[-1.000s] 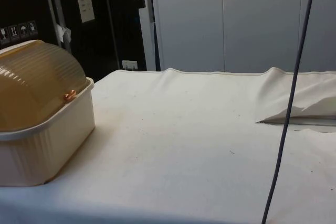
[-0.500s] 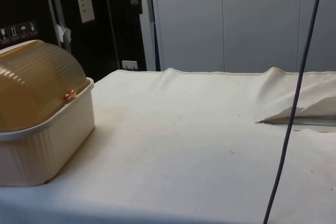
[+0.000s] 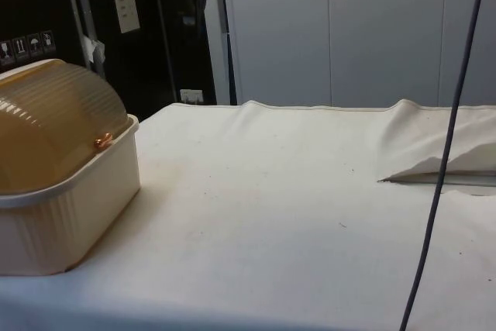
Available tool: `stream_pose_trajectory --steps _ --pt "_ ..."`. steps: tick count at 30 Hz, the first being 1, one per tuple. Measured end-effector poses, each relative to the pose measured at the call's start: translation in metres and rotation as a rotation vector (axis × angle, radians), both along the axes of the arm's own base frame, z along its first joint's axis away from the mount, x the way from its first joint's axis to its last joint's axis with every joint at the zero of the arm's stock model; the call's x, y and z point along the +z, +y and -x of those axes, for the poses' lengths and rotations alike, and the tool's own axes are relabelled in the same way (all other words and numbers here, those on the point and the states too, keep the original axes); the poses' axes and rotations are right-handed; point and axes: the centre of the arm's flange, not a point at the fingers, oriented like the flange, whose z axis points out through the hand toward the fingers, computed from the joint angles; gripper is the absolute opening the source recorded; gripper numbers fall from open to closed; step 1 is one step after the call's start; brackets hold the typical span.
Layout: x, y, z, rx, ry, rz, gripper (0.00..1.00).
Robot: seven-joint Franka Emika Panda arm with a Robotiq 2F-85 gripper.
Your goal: Open the lid, then close it.
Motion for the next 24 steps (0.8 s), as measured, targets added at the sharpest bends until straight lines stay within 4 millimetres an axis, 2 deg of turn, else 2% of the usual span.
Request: stream_pose_trajectory --steps 24 --pt "-0.061 0.049 -0.031 0.054 -0.062 -0.025 0.0"
